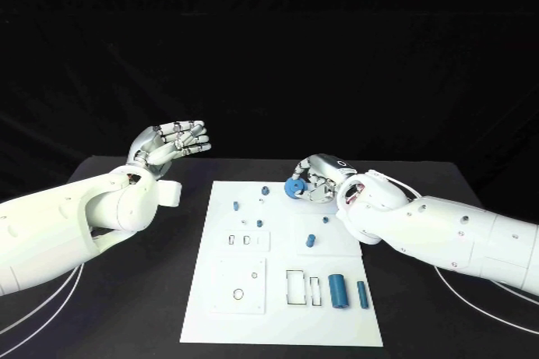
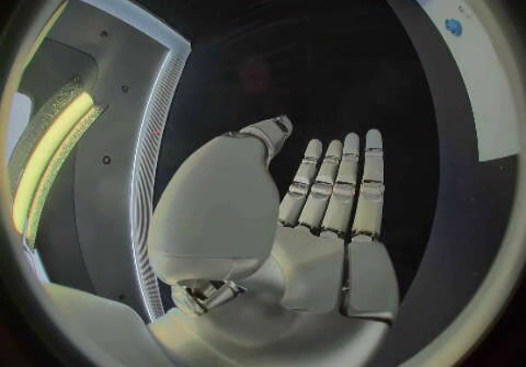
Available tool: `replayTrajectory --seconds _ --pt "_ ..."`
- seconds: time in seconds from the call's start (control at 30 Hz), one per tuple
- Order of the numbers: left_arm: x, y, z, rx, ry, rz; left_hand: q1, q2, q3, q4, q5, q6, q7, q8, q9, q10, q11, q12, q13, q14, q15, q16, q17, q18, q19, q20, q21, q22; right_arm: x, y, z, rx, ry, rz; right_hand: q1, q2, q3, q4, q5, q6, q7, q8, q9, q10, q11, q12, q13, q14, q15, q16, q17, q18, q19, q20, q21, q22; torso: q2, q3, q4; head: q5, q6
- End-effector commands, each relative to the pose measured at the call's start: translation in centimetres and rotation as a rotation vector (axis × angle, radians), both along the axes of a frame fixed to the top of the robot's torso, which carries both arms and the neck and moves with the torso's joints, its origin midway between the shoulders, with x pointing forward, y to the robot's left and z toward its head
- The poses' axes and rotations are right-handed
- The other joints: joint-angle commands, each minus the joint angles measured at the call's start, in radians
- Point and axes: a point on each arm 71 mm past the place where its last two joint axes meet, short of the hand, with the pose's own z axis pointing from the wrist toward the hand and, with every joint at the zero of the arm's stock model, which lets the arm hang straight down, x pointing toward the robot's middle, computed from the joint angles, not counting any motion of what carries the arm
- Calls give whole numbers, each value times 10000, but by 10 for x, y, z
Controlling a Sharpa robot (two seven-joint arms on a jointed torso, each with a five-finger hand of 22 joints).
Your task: Assemble the parts on the task board
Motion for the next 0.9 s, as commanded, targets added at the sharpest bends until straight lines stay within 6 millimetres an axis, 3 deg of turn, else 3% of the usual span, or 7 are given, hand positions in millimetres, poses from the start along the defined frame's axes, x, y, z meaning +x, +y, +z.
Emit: replayTrajectory --seconds 0.03,0.47,0.9 --pt "0 -3 2 -111 -93 -188 -62 46 7 -52 -4 -29 428 -1 13 -20 -12 22 8 7 6 -32 6 30 19 10 -31 14 -4 11 3 -347 -776 253 -152 -8 75 -12 14 513 -218 72 111 79 -16 31 1321 1041 -77 32 2544 -111 132 -80 57 1249 12 -4 8 16 6" --pt "0 -10 2 -183 -93 -358 -60 50 11 -57 -5 -28 426 1 14 -19 -13 23 8 10 6 -38 7 30 22 10 -31 14 -12 50 -14 -438 -513 835 -200 -57 163 -38 14 488 -210 35 106 82 -12 29 1324 1041 -77 31 2542 -112 135 -82 60 1257 31 9 0 69 -38" --pt "0 -12 2 -204 -93 -406 -60 51 15 -61 -7 -27 424 3 15 -19 -13 25 8 12 7 -46 7 30 24 11 -31 14 -13 66 -28 -394 -188 971 -299 -138 309 -80 10 436 -182 -35 96 79 9 18 1319 1041 -63 31 2541 -110 127 -76 46 1252 17 -1 -20 99 -88"
